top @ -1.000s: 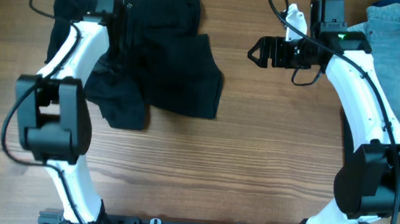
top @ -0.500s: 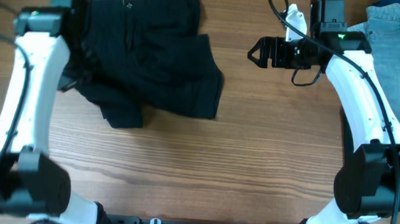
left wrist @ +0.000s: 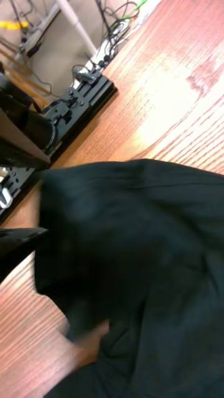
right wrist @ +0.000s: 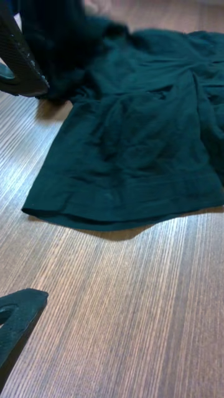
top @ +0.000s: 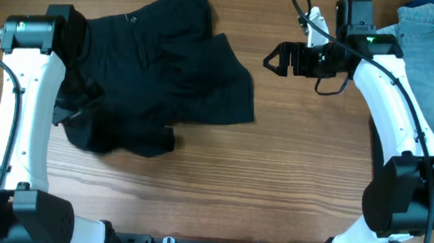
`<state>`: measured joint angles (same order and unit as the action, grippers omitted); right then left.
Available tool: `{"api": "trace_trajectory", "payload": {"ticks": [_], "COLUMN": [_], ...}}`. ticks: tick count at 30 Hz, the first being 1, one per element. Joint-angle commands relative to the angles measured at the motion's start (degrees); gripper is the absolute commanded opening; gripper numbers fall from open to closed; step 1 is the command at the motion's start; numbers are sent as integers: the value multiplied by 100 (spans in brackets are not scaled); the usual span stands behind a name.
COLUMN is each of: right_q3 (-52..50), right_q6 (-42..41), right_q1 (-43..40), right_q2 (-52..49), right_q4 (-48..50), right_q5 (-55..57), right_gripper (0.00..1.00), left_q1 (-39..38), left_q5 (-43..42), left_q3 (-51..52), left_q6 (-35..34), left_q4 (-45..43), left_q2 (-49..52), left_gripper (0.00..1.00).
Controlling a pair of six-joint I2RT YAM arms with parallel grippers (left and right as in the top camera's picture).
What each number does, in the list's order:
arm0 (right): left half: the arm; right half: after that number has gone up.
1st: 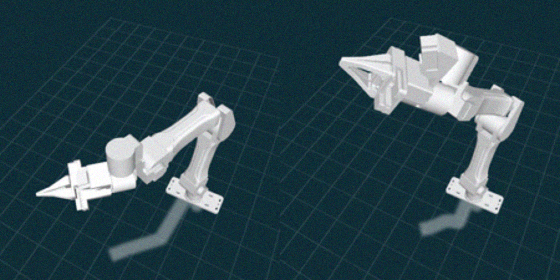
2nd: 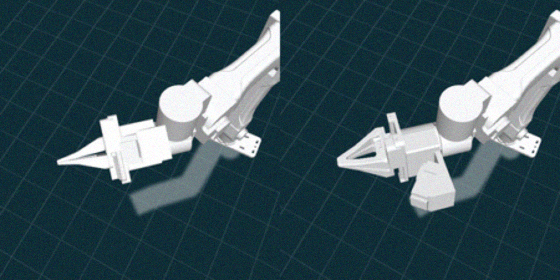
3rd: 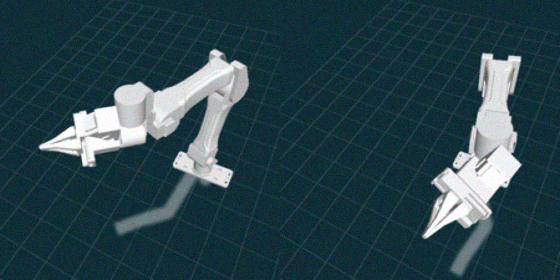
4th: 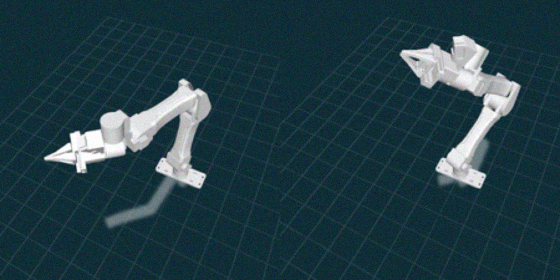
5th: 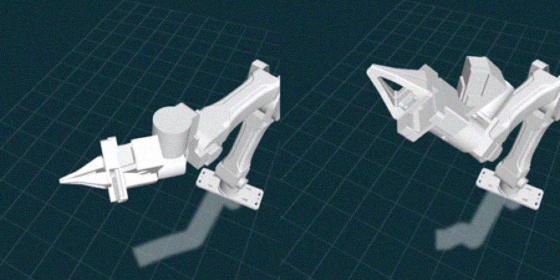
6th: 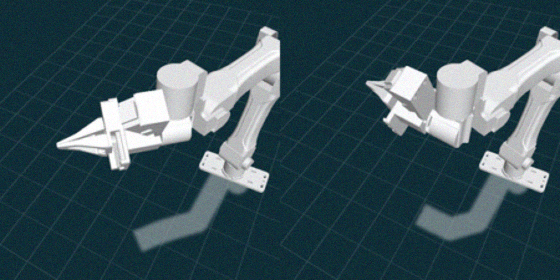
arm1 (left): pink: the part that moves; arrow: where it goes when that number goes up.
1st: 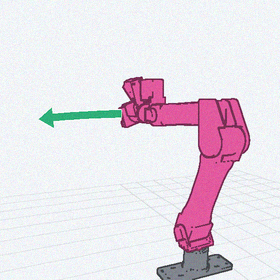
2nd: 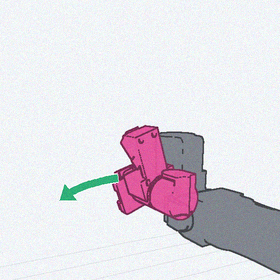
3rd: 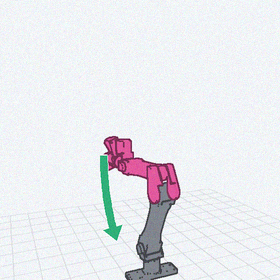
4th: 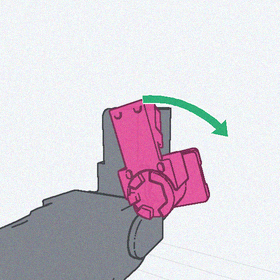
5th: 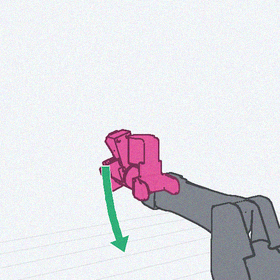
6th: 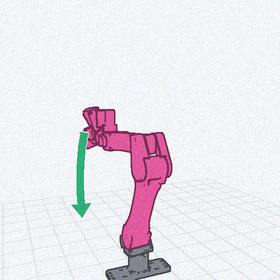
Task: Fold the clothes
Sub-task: 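Grasp the right side of the shorts with the right gripper and pull rightward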
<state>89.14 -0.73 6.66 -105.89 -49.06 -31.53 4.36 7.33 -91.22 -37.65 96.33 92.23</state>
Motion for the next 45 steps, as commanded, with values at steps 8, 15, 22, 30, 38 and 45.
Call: {"api": "trace_trajectory", "payload": {"ticks": [8,15,22,30,38,45], "right_q3": [-28,-28,-31,-35,-35,-33], "right_q6": [221,-680,-2518,-3180,-3346,-1202], "right_q1": [374,1379,2275,2553,2682,2673], "right_q2": [-81,-81,-219,-946,-1414,-1414], "right_q4": [-90,-17,680,1213,1547,2907], "right_q5": [-358,785,1421,1390,1473,1873], "right_gripper": [92,90,75,79,30,63], "left_q1": [15,15,127,769,1121,1130], "left_q5": [-258,-323,-20,-238,-238,-236], "left_q3": [46,46,46,46,46,46], "left_q6": [146,308,566,378,380,424], "left_q4": [-973,-2387,-2988,-3309,-3309,-3383], "left_q2": [-116,-116,-116,-114,-114,-92], "left_gripper": [23,67,77,86,90,90]}}
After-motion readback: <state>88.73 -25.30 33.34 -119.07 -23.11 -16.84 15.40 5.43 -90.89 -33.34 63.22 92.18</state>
